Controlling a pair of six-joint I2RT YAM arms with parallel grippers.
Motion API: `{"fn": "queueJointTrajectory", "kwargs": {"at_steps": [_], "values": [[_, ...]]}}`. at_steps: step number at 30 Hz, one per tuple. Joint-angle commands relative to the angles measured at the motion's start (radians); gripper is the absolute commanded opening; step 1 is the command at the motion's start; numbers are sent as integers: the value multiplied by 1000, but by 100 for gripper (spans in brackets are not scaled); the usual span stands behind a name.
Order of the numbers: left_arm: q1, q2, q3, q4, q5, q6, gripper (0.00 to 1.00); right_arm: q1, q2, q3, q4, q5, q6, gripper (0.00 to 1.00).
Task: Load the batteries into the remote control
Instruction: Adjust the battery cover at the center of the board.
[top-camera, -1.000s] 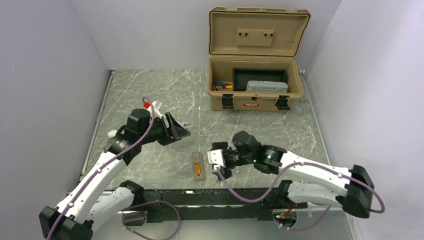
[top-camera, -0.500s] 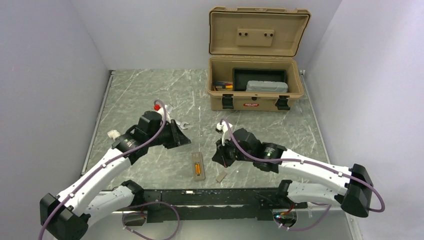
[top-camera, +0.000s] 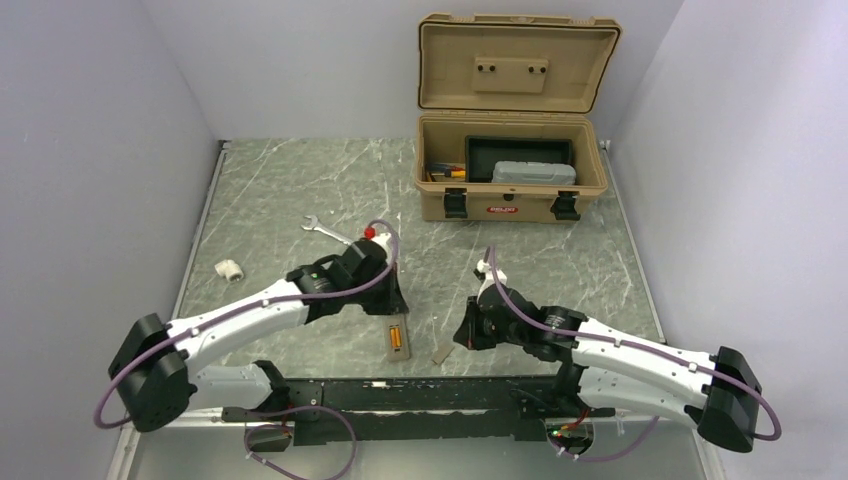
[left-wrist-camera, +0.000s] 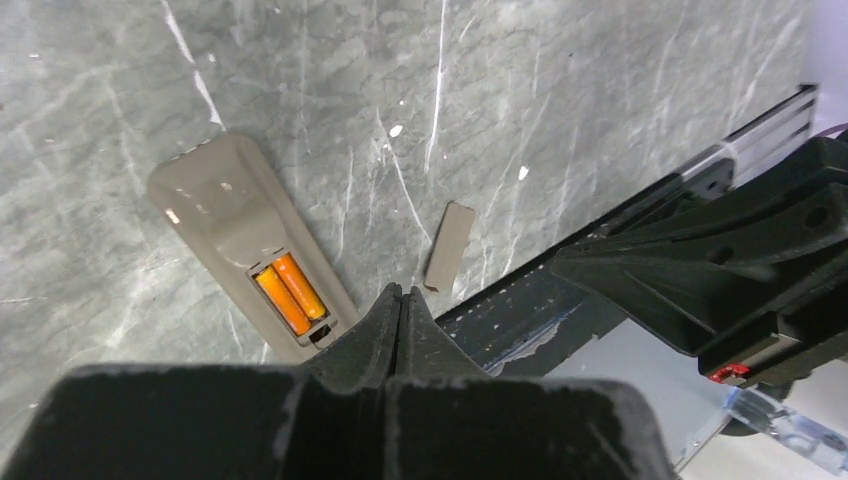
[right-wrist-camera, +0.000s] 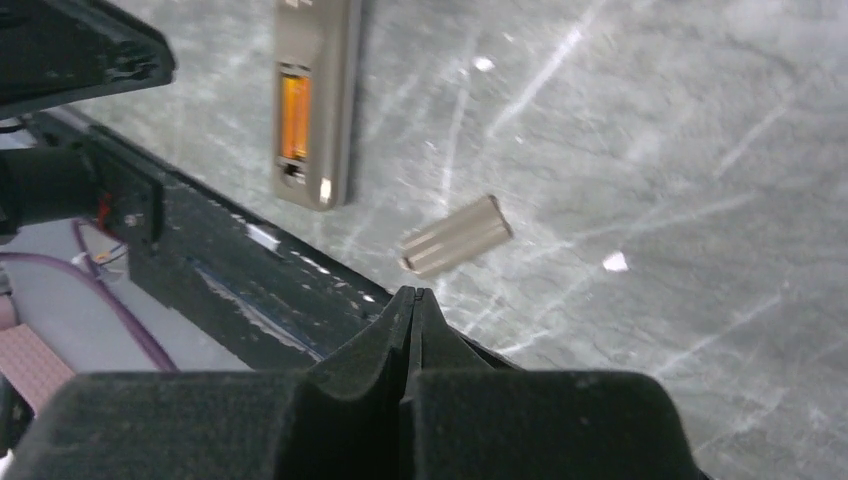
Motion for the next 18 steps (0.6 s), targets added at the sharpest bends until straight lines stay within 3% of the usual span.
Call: {"fn": "queueJointTrajectory", "kwargs": {"at_steps": [1, 9, 18], "values": [[-73, 112, 81, 36, -64, 36, 0, 0, 14, -66, -52, 20, 146, 0], [-146, 264, 121, 38, -85, 44, 0, 7, 66, -94, -46, -36, 165, 0], [-163, 355, 137, 12, -85, 61, 0, 7, 169, -115, 97, -135, 142, 0]]}}
